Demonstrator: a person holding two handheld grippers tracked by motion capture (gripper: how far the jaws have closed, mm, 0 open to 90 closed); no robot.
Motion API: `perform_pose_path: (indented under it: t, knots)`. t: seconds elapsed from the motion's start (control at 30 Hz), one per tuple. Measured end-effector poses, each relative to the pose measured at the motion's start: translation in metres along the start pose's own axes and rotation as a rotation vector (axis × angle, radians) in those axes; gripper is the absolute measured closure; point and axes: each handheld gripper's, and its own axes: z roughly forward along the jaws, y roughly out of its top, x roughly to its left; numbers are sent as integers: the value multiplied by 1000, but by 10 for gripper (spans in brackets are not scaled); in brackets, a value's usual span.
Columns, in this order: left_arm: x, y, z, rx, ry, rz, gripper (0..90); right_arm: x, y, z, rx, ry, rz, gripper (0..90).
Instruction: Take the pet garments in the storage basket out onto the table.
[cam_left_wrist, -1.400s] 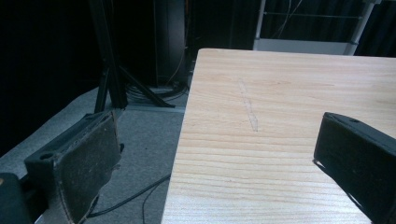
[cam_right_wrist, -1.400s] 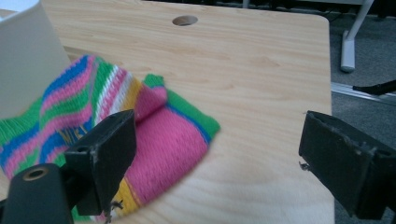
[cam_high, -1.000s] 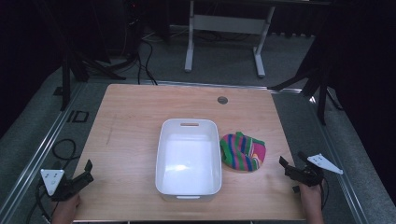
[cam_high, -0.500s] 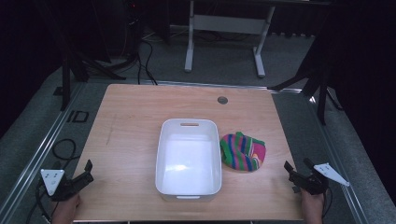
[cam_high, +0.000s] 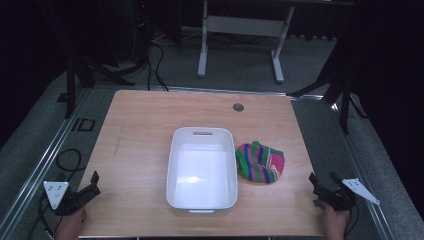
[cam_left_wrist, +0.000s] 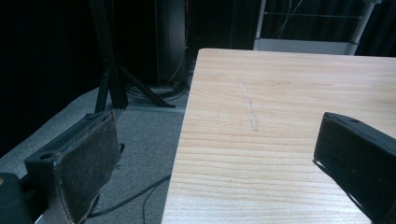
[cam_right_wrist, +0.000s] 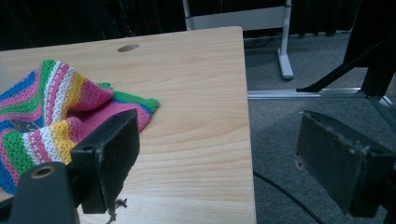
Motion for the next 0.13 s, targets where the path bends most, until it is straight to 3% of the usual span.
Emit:
perform_pose_path:
  t: [0.13]
  knots:
    - [0,0,0,-1,0,0,9,0,0,1,6,1,1,134]
